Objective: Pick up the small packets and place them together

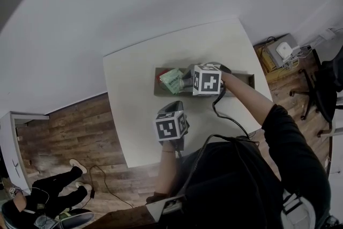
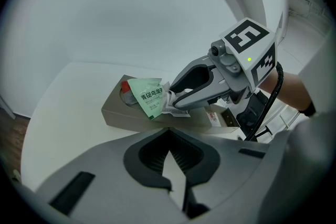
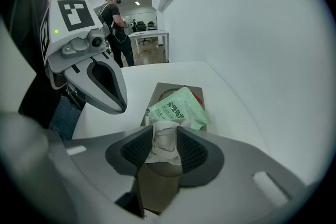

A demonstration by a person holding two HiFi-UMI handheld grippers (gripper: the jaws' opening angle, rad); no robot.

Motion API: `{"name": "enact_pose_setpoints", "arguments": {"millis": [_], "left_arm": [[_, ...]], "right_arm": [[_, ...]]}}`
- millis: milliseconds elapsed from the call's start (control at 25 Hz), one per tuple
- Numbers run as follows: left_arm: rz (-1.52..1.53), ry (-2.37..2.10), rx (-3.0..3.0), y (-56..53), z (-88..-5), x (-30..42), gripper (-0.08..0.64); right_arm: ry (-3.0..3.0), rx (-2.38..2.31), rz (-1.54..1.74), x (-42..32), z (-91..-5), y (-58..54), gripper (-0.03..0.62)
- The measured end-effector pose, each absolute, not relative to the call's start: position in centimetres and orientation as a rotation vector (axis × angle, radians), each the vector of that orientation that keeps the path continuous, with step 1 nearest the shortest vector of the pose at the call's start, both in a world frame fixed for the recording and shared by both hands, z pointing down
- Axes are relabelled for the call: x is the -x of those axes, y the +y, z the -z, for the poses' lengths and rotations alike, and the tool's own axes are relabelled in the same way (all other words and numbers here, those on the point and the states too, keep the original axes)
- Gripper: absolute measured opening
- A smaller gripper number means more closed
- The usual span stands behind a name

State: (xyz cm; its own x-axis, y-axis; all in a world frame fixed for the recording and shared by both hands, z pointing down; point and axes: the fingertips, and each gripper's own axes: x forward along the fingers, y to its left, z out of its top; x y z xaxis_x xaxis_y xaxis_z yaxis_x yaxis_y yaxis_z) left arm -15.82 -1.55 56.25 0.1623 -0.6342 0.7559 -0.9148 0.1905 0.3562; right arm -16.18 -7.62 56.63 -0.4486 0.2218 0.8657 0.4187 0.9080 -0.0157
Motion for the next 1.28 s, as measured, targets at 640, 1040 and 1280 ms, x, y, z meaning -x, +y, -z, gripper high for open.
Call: {"name": "enact_pose_setpoints", "arguments": {"millis": [640,1040,1280], "left_arm": [[-0.414,-1.528,-1.577,-2.0,-55.9,14.1,-0.003],[-0.455,-1.466,-1.641,-2.9,-55.8,11.3,-0.002],[-0.478,-1.420,-1.672,-4.6,-56.1,10.5,-0.002]], "right_arm": [[-2.135,0.286,0.235,10.9,-52.9,-11.8,0.167],[-2.082,0.095,0.115,1.4,-53.8,-14.8,0.167],[-2.036,0.033,0.031,-1.6,-55.6,-16.1,0.168]]}}
